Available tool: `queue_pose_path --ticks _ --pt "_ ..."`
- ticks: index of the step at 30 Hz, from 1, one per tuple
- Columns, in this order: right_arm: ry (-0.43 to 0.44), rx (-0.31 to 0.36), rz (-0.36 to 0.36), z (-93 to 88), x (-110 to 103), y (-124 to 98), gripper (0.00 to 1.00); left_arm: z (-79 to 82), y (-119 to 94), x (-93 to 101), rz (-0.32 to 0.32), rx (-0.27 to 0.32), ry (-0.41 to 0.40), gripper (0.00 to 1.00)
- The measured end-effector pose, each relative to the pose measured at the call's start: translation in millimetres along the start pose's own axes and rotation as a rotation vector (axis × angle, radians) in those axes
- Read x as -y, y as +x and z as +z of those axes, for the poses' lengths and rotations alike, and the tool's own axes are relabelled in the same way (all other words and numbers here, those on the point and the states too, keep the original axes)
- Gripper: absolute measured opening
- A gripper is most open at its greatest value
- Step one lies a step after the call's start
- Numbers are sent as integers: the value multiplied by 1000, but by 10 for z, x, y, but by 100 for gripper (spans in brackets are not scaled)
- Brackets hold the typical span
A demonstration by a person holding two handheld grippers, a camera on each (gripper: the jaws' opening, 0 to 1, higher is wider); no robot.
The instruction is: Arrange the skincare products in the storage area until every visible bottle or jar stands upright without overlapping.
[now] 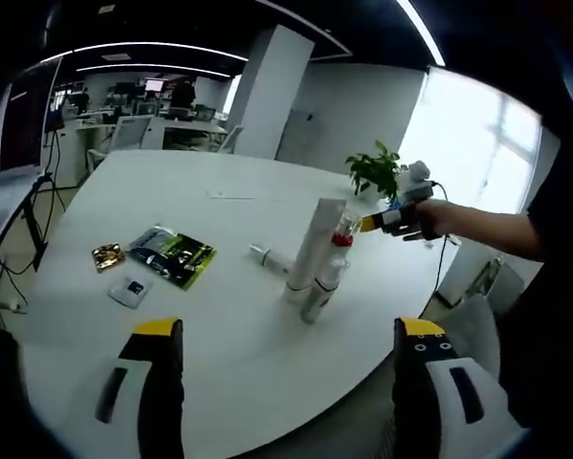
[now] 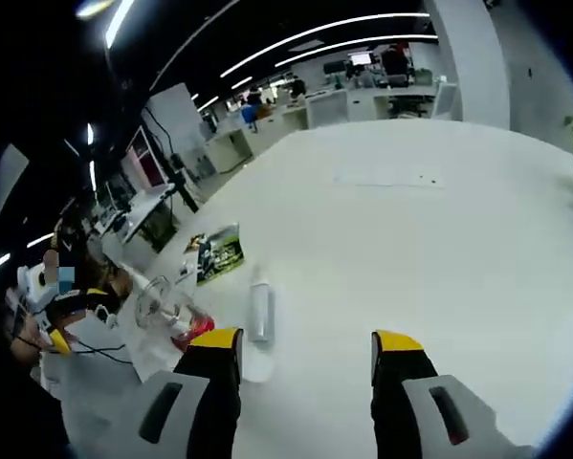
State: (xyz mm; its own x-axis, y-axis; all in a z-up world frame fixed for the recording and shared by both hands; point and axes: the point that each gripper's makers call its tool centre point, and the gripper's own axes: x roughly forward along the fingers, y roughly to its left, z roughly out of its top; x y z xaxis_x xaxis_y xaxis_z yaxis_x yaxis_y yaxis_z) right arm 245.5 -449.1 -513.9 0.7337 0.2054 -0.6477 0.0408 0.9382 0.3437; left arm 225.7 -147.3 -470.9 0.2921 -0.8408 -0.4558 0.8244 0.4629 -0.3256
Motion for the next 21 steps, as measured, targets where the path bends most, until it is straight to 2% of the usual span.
queue_pose_path --ticks 6,11,12,14,17,21 --pt "-31 -109 53 3 -123 284 55 -12 48 13 -3 -2 -17 83" --pt "-33 -146 92 37 -251 480 48 -10 66 8 -8 -3 -27 82" --pt "-24 -173 104 22 -273 525 47 -6 68 6 -8 -1 -30 82" --pt "-30 -197 107 40 -234 634 47 -8 68 -9 -6 -1 -34 82" --pt "-38 -246 125 -31 -298 725 46 -20 57 -60 3 1 -42 82" --pt "4 -302 169 -109 -436 888 41 -20 52 -96 7 4 -52 82"
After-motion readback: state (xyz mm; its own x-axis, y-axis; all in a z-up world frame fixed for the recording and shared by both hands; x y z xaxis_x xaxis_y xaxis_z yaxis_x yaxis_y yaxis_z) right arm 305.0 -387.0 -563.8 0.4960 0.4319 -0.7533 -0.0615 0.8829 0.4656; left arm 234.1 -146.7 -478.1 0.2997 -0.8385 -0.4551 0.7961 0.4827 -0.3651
